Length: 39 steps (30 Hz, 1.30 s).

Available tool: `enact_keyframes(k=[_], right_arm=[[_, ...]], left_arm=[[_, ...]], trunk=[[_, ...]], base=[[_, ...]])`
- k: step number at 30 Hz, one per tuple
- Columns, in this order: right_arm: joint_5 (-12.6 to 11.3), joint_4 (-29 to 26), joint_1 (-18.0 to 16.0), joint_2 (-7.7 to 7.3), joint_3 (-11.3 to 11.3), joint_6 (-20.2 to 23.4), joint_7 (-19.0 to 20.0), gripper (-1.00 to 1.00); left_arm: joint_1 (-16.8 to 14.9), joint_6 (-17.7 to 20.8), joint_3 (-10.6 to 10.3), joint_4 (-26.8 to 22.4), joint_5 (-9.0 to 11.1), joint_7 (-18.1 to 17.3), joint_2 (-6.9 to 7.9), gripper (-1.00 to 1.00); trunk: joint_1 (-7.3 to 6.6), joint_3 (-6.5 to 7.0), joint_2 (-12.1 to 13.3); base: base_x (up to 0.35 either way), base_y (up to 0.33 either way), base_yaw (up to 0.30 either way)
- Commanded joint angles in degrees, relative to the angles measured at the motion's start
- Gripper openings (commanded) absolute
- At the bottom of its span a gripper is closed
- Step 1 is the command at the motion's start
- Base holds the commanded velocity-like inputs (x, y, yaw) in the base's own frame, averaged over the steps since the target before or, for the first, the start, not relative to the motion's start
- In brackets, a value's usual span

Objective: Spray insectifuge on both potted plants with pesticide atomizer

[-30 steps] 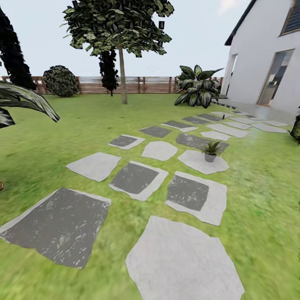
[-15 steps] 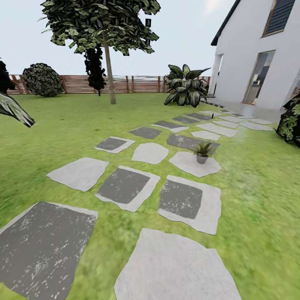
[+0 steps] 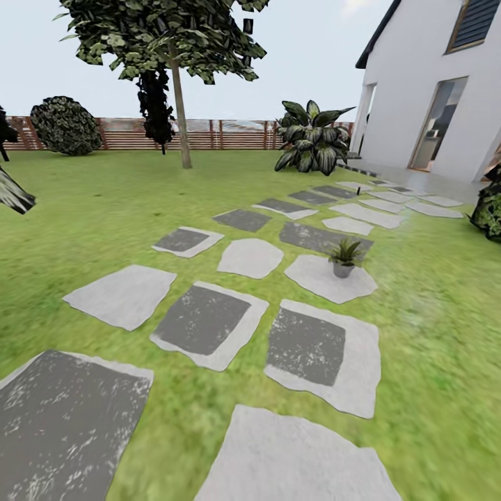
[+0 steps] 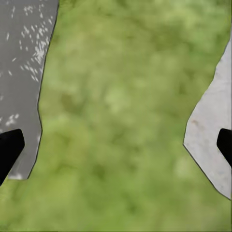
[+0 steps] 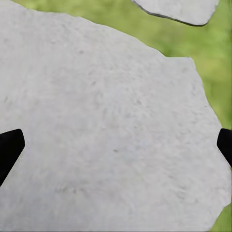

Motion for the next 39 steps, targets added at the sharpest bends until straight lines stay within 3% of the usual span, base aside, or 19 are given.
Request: enact_keyframes(k=[1, 6, 39], right_arm=[[0.0, 0.0, 0.0, 0.0, -0.1, -0.2, 0.0, 1.0], [0.0, 0.1, 0.0, 0.03, -0.2, -0.2, 0.0, 1.0], [0.1, 0.2, -0.1, 0.03, -0.9, -0.1, 0.0, 1.0]], left_arm=[[0.0, -0.7, 0.0, 0.0, 0.1, 0.1, 0.0, 1.0], [0.2, -3.0, -0.1, 0.1, 0.0, 0.3, -0.18, 1.0], [0.2, -3.1, 0.0, 0.1, 0.0, 0.3, -0.24, 1.0]], trunk=[[0.03, -0.05, 0.0], [0.03, -0.05, 0.0], [0.03, -0.05, 0.0]], base=[[0.34, 0.0, 0.0], [0.34, 0.0, 0.0], [0.34, 0.0, 0.0]])
